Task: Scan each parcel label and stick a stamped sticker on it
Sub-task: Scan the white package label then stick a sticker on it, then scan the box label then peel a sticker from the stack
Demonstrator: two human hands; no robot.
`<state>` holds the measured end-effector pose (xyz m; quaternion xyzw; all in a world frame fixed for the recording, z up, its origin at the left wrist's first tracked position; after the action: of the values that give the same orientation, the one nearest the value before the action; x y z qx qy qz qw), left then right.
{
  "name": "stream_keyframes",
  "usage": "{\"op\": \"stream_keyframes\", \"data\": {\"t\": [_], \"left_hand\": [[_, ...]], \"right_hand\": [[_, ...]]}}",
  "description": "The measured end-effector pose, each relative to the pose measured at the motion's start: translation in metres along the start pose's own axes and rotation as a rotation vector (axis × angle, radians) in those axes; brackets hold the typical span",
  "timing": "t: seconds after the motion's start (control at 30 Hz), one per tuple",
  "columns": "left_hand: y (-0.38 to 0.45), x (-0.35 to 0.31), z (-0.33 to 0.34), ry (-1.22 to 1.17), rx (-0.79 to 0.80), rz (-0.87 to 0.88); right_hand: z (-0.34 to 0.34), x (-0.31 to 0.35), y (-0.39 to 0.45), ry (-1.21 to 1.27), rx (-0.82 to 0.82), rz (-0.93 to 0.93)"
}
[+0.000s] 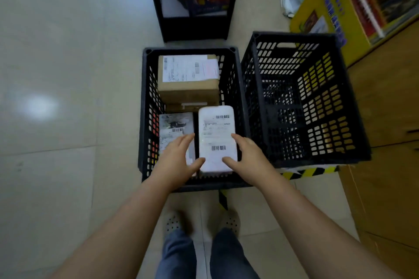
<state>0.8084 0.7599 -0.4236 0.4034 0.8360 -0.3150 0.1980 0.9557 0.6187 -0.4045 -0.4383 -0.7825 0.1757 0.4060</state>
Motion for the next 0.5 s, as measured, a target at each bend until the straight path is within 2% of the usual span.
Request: {"op": "stream_keyframes", "data": {"t": [0.2,0.37,0.5], "left_hand": [[-0.045,-0.106,-0.14,0.164,-0.189,0.266],[-0.067,-0.203,-0.22,0.25,-0.259,0.506],[-0.065,-0.273,-0.253,0.306,-0.249,0.76]], "right_hand": [[-0.104,0.079,-0.089,-0.07,-0.2,-0.227],[-0.191,0.101,-0.165,0.003,-0.434,-0.244],[-0.234,0.099,-0.23,0.051,-0.648,-0.183]]}}
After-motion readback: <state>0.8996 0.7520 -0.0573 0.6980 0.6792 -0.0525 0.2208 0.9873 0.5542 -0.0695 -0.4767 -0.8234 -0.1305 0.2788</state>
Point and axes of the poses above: each hand's wrist, its own y-axis towards the middle knuckle, its own z-axis out of the palm, x = y × z, the point moved 5 cm from there along y, towards the middle knuckle, and after that the axes turned 6 degrees about z, right-handed, at the moved point
